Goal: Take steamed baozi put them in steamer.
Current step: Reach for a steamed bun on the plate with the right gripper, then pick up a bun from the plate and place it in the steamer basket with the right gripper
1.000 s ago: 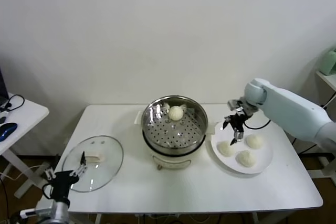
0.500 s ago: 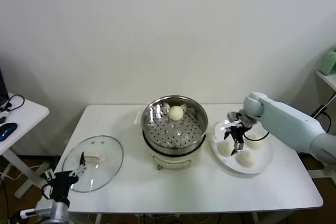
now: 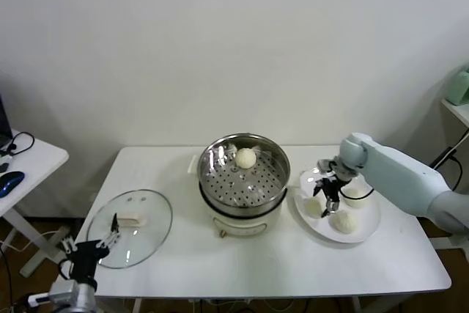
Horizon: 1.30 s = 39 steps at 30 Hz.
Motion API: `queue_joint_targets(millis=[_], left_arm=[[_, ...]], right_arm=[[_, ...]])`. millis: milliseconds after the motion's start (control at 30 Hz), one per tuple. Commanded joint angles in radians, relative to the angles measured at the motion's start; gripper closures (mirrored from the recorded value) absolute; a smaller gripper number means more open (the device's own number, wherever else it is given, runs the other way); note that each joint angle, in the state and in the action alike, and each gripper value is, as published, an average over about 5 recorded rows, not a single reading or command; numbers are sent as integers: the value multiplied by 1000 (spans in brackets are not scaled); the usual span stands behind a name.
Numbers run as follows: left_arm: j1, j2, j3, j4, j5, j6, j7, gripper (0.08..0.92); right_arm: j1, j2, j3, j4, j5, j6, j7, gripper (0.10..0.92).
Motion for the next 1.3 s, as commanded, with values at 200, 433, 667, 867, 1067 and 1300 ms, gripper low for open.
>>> queue_joint_targets(millis=[200, 433, 667, 867, 1067, 1300], left_arm=[[-1, -1, 1, -1, 0, 0, 0, 177], [1, 0, 0, -1, -1, 0, 0, 177], [-7, -2, 3, -3, -1, 4, 0, 177], [-11, -1, 6, -6, 0, 8, 1, 177], [-18, 0, 19, -5, 7, 10, 3, 177], [-21, 5, 31, -9, 15, 9, 16, 177]], right_arm=[[-6, 0, 15, 0, -5, 1, 0, 312], [29, -12, 4, 20, 41, 1, 4, 308], [178, -49, -46, 54, 139, -3, -13, 304], [373, -70, -162, 62, 333, -20, -16, 304], [568, -52, -308, 71, 536, -52, -20, 295], [714, 24, -441, 110, 706, -102, -20, 279]])
